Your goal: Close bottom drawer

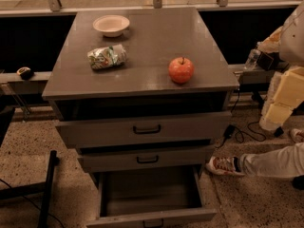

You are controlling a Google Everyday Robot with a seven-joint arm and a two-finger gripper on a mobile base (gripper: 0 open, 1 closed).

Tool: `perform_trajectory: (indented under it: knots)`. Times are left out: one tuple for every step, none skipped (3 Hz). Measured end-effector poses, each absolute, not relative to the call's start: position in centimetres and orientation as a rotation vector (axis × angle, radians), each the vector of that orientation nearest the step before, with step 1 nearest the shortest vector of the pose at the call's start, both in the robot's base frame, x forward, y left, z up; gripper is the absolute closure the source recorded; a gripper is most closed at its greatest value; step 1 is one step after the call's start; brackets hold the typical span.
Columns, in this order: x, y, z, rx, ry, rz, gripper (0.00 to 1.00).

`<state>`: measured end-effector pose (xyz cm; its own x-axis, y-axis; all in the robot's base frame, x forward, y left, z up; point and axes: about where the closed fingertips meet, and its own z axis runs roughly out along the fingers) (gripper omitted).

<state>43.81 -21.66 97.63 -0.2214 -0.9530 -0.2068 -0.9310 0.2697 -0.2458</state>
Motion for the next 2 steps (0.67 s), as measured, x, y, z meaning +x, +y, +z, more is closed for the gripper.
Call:
perform_trajectory:
  knots:
    - [43.8, -21.7, 97.6, -1.724, 2.232, -0.099, 0.00]
    - [44.1, -22.7, 95.6, -1.640, 2.234, -0.024, 0.00]
